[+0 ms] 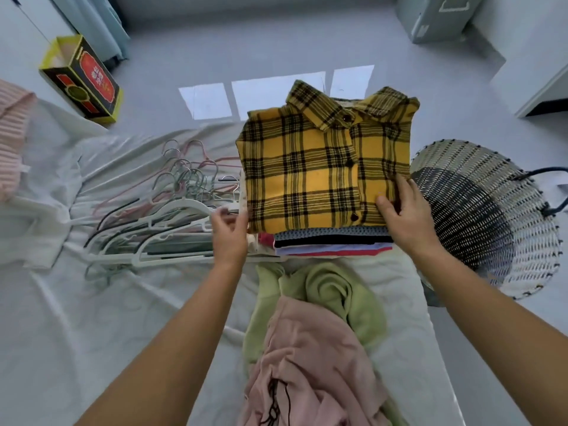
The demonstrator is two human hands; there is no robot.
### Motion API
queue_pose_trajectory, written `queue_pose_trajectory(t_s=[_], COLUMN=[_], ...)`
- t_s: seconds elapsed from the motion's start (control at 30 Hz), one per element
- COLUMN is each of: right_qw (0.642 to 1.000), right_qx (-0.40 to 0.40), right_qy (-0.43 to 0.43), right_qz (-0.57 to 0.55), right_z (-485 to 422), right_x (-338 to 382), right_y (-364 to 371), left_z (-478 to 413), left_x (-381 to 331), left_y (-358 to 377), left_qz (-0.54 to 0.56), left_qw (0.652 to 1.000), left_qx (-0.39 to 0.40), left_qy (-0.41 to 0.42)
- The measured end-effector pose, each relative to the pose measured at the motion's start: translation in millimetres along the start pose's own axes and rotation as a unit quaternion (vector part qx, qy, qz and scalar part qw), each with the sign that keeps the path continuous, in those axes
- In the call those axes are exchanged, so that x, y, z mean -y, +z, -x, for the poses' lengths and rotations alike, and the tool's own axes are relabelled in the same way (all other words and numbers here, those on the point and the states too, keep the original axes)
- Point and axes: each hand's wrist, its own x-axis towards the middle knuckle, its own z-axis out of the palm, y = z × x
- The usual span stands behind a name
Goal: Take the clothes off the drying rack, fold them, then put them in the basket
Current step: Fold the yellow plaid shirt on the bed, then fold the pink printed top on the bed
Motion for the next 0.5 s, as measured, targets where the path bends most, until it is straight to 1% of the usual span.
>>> queue_pose_trajectory(t_s=[0.03,0.07,0.1,0.13,0.17,0.2,0.23,0.3,0.33,0.4,0.43,0.5], right_qw=[0.998,0.993,0.984,0.978,0.976,0.978,0.980,0.974,0.971,0.968,0.968,0.963], right_qx=[-0.046,-0.095,-0.135,-0.148,-0.128,-0.073,0.003,0.140,0.178,0.211,0.217,0.240], right_qy=[-0.011,-0.013,-0.009,0.008,0.031,0.056,0.070,0.091,0.098,0.103,0.103,0.108], right_qz=[-0.031,-0.070,-0.115,-0.150,-0.175,-0.186,-0.187,-0.153,-0.123,-0.086,-0.072,-0.060], right_z=[14.8,32.8,52.7,75.3,98.0,119.2,136.9,161.8,167.7,171.0,169.8,170.2], right_x=[-3.5,-8.8,-15.6,-26.7,-35.1,-44.6,-55.2,-66.0,-67.4,-65.9,-63.6,-51.6], right_y=[2.2,6.6,13.3,24.7,35.5,49.4,65.7,91.2,100.3,110.3,112.1,103.1], left_z=[13.8,31.2,50.9,71.6,92.9,112.3,130.3,156.3,163.9,173.4,177.1,187.7], left_x=[23.8,49.8,73.8,97.9,120.7,140.9,157.6,176.9,180.0,175.0,169.6,157.5], left_y=[-7.6,-15.0,-20.8,-26.5,-31.2,-35.7,-39.9,-49.5,-54.1,-63.7,-68.9,-82.5], left_qz=[-0.027,-0.064,-0.106,-0.151,-0.197,-0.240,-0.271,-0.275,-0.264,-0.263,-0.263,-0.226], left_qw=[1.000,0.997,0.990,0.977,0.961,0.946,0.932,0.923,0.925,0.929,0.929,0.935], left_qx=[-0.010,0.009,0.041,0.075,0.104,0.124,0.138,0.136,0.126,0.109,0.117,0.160], left_qy=[-0.014,-0.046,-0.089,-0.132,-0.163,-0.181,-0.197,-0.232,-0.243,-0.236,-0.233,-0.222])
